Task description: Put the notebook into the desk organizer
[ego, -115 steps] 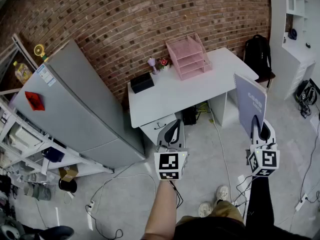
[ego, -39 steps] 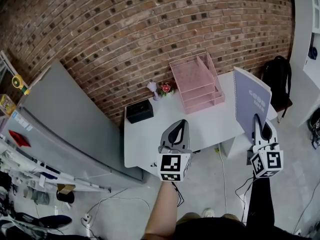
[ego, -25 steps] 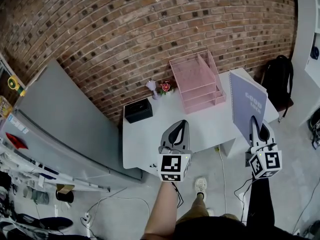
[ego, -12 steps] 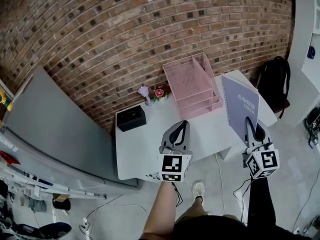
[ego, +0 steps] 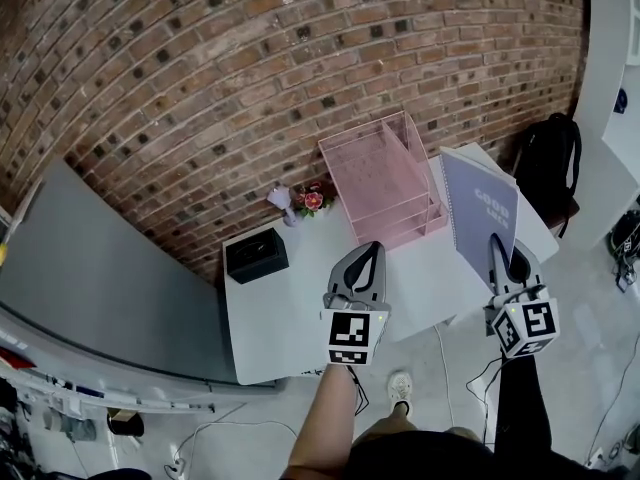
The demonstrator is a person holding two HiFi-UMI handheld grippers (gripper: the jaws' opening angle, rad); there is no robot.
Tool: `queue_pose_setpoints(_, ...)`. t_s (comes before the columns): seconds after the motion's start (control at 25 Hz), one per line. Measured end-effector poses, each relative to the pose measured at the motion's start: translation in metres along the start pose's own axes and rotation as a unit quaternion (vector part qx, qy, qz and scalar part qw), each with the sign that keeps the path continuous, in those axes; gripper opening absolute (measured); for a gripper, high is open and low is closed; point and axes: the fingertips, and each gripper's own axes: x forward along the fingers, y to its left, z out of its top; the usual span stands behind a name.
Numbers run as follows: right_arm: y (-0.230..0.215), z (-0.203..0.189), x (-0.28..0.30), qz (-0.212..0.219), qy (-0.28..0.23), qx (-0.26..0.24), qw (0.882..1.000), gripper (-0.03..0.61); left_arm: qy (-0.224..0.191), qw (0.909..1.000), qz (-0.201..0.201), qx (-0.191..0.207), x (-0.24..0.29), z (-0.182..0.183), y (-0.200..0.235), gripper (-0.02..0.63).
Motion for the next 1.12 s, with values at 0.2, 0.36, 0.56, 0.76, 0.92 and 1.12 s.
queue_pose_setpoints(0.2,-0.003,-0.002,0.024,-0.011,0.005,-0.006,1.0,0.048,-0.004,0.9998,-0.017,-0.005,0.022,-0.003,0.008,0.015)
queue_pose_setpoints(0.36,0.0,-0.001,0.043,-0.014,0.004,-0.01,1.0,0.048,-0.009,0.9995,-0.029,-0.003,0.037,-0.004,0.016,0.015)
queue_pose_setpoints(0.56,0.002,0.0,0.06,-0.017,0.0,-0.017,1.0,0.048,-0.015,0.9993,-0.034,-0.008,0.052,-0.008,0.03,0.015)
queue_pose_setpoints(0.76,0.006,-0.01,0.073,-0.015,0.01,-0.017,1.0,0.048,-0.013,0.9993,-0.035,-0.009,0.057,-0.019,0.04,0.015)
queue_pose_setpoints(0.92,0.013,-0.019,0.084,-0.006,0.026,-0.015,1.0,0.048,-0.011,0.9992,-0.031,-0.021,0.06,-0.026,0.051,0.015)
queue_pose_setpoints(1.12,0.022,-0.028,0.097,0.009,0.036,-0.012,0.999,0.048,-0.01,0.9992,-0.023,-0.03,0.061,-0.033,0.062,0.015)
